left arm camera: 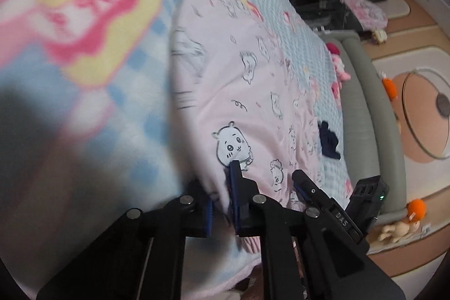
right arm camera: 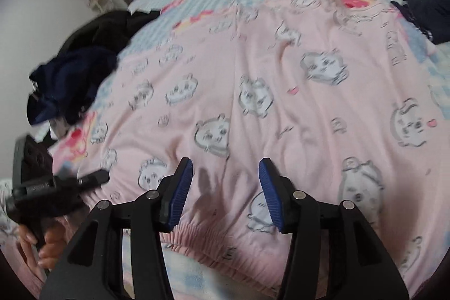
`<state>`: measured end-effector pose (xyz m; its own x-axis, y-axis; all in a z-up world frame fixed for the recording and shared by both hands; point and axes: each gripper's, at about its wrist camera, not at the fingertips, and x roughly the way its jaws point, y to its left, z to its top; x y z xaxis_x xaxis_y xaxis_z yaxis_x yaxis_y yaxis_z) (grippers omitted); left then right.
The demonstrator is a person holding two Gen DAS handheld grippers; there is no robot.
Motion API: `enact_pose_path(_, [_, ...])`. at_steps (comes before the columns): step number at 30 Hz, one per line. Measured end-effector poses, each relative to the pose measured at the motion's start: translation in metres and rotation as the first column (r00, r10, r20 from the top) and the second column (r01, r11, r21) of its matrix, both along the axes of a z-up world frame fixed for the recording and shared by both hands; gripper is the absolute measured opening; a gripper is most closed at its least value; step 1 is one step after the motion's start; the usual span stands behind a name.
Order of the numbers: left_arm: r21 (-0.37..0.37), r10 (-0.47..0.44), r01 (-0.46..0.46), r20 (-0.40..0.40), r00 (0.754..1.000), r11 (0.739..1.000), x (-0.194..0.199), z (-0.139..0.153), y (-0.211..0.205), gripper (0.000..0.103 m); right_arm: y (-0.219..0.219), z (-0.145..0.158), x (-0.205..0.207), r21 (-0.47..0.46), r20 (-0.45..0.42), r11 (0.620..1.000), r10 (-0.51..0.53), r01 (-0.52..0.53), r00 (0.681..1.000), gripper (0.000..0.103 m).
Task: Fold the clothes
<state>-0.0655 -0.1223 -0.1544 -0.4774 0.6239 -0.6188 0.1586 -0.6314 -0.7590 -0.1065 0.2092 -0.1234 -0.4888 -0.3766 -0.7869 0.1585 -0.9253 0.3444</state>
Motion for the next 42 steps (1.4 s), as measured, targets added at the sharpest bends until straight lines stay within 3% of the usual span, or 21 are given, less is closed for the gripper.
enact_pose_path(2, [-0.005, 0.027, -0.027, 0.011, 1.0, 1.0, 0.008, -0.001, -0.009, 0.01, 0.006, 0.0, -0.002, 0.052, 0.017, 0.999, -0.016, 0.015, 1.0, 0.05])
enact_pose_path(5, [0.111, 0.021, -0.023, 0.017, 1.0, 0.994, 0.006, -0.008, -0.014, 0.011, 0.015, -0.003, -0.003, 0.001, 0.03, 1.0, -0.021, 0.021, 0.999, 0.05])
enact_pose_path(7, [0.104, 0.016, -0.017, 0.007, 1.0, 0.994, 0.005, -0.007, -0.011, 0.013, 0.015, 0.0, -0.003, -0.028, 0.03, 0.999, -0.025, 0.026, 0.999, 0.05])
enact_pose_path(9, [0.078, 0.012, -0.012, -0.004, 1.0, 0.997, 0.004, -0.005, -0.008, 0.032, 0.006, 0.006, -0.003, -0.04, 0.012, 0.999, -0.003, 0.003, 1.0, 0.05])
enact_pose_path(10, [0.065, 0.01, -0.009, -0.009, 1.0, 0.998, 0.004, -0.004, -0.007, 0.046, 0.001, 0.007, -0.003, -0.04, 0.007, 0.999, 0.01, -0.01, 1.0, 0.05])
enact_pose_path(11, [0.053, 0.008, -0.007, -0.014, 1.0, 0.999, 0.003, -0.003, -0.005, 0.048, -0.005, 0.007, -0.003, -0.035, 0.006, 0.999, 0.025, -0.025, 1.0, 0.052])
enact_pose_path(13, [0.027, 0.003, -0.002, -0.024, 1.0, 1.0, 0.002, -0.001, -0.002, 0.041, -0.014, -0.004, -0.003, 0.002, 0.047, 0.998, 0.057, -0.057, 0.997, 0.056])
enact_pose_path(15, [0.001, -0.002, 0.002, -0.035, 0.999, 1.0, 0.001, 0.001, 0.001, 0.01, -0.023, -0.016, -0.001, 0.05, 0.066, 0.996, 0.074, -0.077, 0.995, 0.056])
enact_pose_path(22, [-0.06, -0.012, 0.009, -0.04, 0.999, 0.998, 0.002, 0.003, 0.004, 0.005, -0.017, 0.015, 0.006, 0.105, -0.062, 0.994, 0.015, -0.008, 0.998, 0.056])
enact_pose_path(26, [-0.043, -0.001, 0.002, 0.011, 1.0, 0.999, 0.009, -0.005, -0.009, 0.004, -0.004, -0.014, -0.004, 0.152, 0.043, 0.988, -0.001, -0.006, 0.999, 0.057])
enact_pose_path(30, [-0.054, 0.05, -0.047, 0.05, 0.998, 0.997, 0.02, -0.003, -0.023, 0.007, -0.001, -0.012, -0.003, 0.147, 0.033, 0.989, 0.006, -0.011, 0.999, 0.056])
enact_pose_path(32, [-0.122, 0.131, -0.134, -0.037, 0.991, 0.983, 0.034, 0.021, -0.036, 0.013, 0.002, 0.0, 0.0, 0.125, 0.0, 0.992, 0.001, -0.001, 1.0, 0.056])
enact_pose_path(33, [-0.175, 0.167, -0.181, -0.093, 0.982, 0.968, 0.04, 0.035, -0.04, 0.026, 0.004, 0.006, 0.002, 0.108, -0.02, 0.994, -0.002, 0.004, 1.0, 0.057])
enact_pose_path(35, [-0.222, 0.177, -0.224, -0.214, 0.961, 0.949, 0.044, 0.059, -0.042, 0.036, 0.004, 0.015, 0.003, 0.084, -0.051, 0.996, -0.007, 0.011, 0.999, 0.057])
enact_pose_path(37, [-0.234, 0.108, -0.18, -0.289, 0.951, 0.955, 0.036, 0.073, -0.031, 0.037, 0.001, 0.022, 0.001, 0.065, -0.068, 0.998, -0.004, 0.009, 0.998, 0.057])
enact_pose_path(39, [-0.3, 0.013, -0.113, -0.316, 0.949, 0.947, 0.023, 0.077, -0.007, 0.038, -0.014, 0.02, -0.008, 0.064, -0.051, 0.998, 0.024, -0.02, 0.998, 0.057])
enact_pose_path(42, [-0.494, -0.149, -0.014, -0.288, 0.946, 0.87, 0.006, 0.067, 0.046, 0.037, -0.032, -0.004, -0.011, 0.121, 0.009, 0.991, 0.049, -0.05, 0.999, 0.057])
